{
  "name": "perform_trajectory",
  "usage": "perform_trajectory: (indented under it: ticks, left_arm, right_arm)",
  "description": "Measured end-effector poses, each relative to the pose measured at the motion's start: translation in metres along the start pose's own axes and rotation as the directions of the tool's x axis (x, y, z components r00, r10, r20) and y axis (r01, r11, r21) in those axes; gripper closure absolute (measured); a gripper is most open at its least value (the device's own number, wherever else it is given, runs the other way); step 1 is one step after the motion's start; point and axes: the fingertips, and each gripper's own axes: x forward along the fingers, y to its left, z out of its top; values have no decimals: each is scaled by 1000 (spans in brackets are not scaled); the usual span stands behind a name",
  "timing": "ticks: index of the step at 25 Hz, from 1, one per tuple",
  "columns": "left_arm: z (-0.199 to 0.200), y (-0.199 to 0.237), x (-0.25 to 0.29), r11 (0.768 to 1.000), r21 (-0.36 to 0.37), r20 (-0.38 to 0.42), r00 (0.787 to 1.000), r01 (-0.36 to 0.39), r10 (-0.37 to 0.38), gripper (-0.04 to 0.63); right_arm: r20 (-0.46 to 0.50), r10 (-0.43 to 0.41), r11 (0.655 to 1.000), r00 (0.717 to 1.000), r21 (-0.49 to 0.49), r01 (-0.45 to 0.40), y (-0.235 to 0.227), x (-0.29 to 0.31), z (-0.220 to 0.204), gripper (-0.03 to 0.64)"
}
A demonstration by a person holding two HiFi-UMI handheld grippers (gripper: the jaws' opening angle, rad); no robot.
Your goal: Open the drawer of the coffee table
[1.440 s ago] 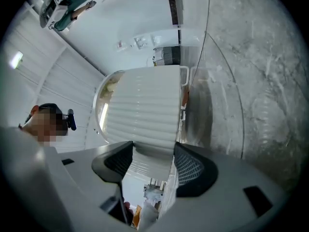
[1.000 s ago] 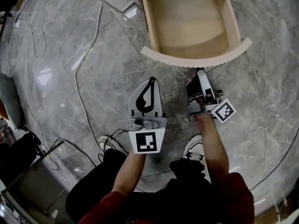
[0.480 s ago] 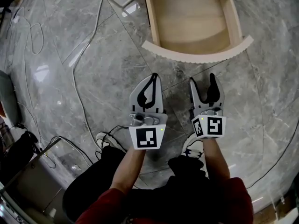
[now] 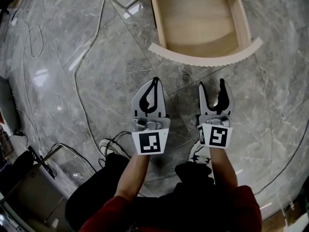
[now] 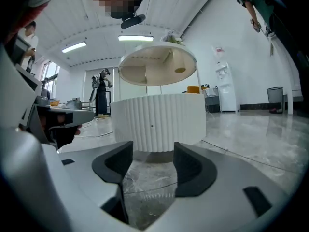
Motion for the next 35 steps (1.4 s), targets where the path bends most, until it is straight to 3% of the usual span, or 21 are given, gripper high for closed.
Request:
perform_trajectory:
  ticks: [1,3,6,9,12,17,20,24,27,30,35]
  left_arm:
    - [1,2,0,1000,0,2,1000,-2,2,583]
    - [5,7,1,1000,6,5,1000,-4,4,583]
    - [30,20,6,1000,25,26,1000,5,-6,583]
    - [73,40,6,999,47,19,1000,23,-24,583]
    - [143,68,2,996,84,28,999,16,-18,583]
    - [256,112,-22,1000,21,-104,994,-21,23,583]
    - [346,141,-46,998,37,-113,992,-54,58,583]
    - [451,178,-87,992,-62,-164,982,-109,97,583]
    - [517,192,-123,992,-56,-214,971,-116,102,583]
    - [588,203,-144,991,-53,-200,974,-123,110,583]
    - [705,224,-151,993,-56,-101,990,-106,100,583]
  right_arm:
    - [8,-6,1000,1000,-9,6,0,-1,4,365]
    - [19,-17,1000,1000,-24,18,-1,-4,15,516]
    - [4,-42,999,999,-23,43,-3,-8,42,588]
    - [-20,-48,999,999,-23,48,5,-17,95,595]
    - [-40,-30,999,999,-18,29,20,-30,171,595]
    - [-61,-10,999,998,-41,8,43,-55,315,595]
    - [-45,5,999,999,-37,-7,54,-68,409,595]
    - [-25,-18,1000,1000,5,18,62,-93,538,595]
    - [-23,-15,1000,1000,-18,15,70,-118,621,595]
    - [2,-20,1000,1000,-13,20,75,-140,693,595]
    - [100,2,1000,995,-17,0,92,-162,792,595]
